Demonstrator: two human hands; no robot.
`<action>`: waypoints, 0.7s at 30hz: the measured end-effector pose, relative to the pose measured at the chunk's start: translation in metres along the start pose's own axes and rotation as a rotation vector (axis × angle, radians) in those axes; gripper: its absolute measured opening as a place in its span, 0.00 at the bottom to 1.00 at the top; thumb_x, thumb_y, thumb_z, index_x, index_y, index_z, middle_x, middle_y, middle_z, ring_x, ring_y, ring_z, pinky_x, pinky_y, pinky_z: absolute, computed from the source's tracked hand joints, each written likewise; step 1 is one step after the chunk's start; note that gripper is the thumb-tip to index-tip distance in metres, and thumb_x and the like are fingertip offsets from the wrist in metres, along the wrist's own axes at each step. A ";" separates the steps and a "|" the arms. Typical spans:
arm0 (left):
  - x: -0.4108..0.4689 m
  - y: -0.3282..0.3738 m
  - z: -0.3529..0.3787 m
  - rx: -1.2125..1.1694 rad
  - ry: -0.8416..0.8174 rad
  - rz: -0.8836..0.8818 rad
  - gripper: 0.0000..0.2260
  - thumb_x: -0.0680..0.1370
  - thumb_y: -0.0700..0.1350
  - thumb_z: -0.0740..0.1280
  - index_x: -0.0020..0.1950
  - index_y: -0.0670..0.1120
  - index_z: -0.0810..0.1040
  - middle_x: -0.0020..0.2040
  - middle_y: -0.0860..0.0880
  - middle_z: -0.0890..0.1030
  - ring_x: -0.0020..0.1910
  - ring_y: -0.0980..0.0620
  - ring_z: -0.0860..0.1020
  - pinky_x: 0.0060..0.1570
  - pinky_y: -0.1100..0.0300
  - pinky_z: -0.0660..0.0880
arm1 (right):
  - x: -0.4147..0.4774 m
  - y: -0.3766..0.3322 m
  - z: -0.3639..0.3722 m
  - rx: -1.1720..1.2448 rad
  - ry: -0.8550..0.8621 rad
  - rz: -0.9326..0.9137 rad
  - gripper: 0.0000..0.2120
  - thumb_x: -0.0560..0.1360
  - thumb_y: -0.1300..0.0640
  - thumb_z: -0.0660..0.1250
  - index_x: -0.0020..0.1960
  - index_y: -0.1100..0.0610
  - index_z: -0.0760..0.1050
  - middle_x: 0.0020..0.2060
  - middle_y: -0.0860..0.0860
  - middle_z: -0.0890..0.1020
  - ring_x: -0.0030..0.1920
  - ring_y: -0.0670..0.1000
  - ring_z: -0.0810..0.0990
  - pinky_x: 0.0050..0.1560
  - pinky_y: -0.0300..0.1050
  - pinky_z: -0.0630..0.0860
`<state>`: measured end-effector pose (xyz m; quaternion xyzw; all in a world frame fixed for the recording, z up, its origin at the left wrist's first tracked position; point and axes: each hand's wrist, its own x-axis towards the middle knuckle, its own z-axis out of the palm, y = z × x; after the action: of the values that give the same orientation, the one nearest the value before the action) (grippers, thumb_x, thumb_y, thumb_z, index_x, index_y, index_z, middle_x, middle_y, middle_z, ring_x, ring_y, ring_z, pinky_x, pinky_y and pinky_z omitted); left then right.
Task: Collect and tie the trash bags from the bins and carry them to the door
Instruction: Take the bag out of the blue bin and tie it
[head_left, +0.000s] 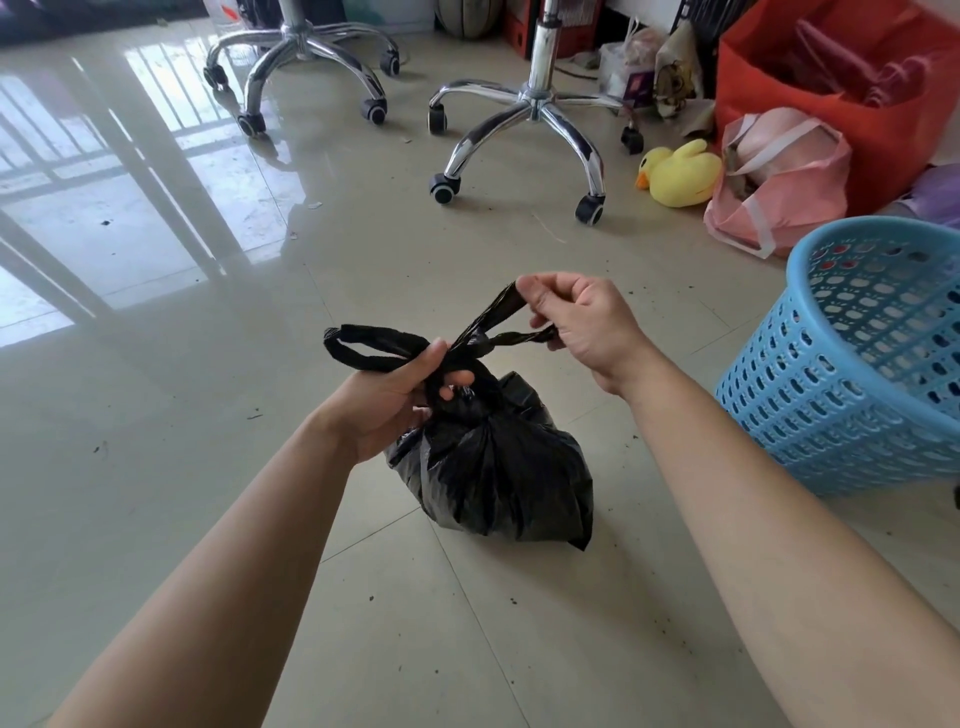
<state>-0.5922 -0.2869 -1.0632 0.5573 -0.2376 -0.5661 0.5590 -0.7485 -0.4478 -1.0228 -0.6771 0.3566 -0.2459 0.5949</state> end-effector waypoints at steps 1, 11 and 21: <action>0.000 0.000 -0.001 -0.043 -0.011 0.008 0.14 0.81 0.53 0.62 0.59 0.48 0.82 0.47 0.48 0.83 0.39 0.55 0.76 0.40 0.61 0.76 | -0.001 -0.004 -0.002 0.024 0.006 0.001 0.06 0.78 0.50 0.68 0.48 0.52 0.80 0.38 0.48 0.81 0.37 0.42 0.80 0.32 0.39 0.75; 0.008 0.000 -0.001 -0.296 0.009 -0.088 0.18 0.84 0.55 0.55 0.36 0.50 0.67 0.45 0.43 0.84 0.39 0.51 0.77 0.36 0.59 0.67 | -0.019 -0.008 0.005 0.256 -0.195 0.194 0.21 0.75 0.60 0.70 0.31 0.51 0.62 0.28 0.48 0.63 0.25 0.46 0.61 0.23 0.39 0.60; 0.000 0.001 -0.004 -0.137 0.065 0.108 0.22 0.75 0.30 0.69 0.33 0.49 0.60 0.35 0.45 0.76 0.42 0.47 0.82 0.49 0.55 0.79 | -0.019 0.002 -0.004 0.011 -0.379 0.442 0.15 0.71 0.70 0.60 0.33 0.53 0.65 0.26 0.45 0.63 0.24 0.45 0.57 0.21 0.36 0.56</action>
<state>-0.5881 -0.2853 -1.0635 0.5222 -0.2095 -0.5318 0.6330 -0.7635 -0.4353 -1.0228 -0.6138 0.3766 0.0188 0.6936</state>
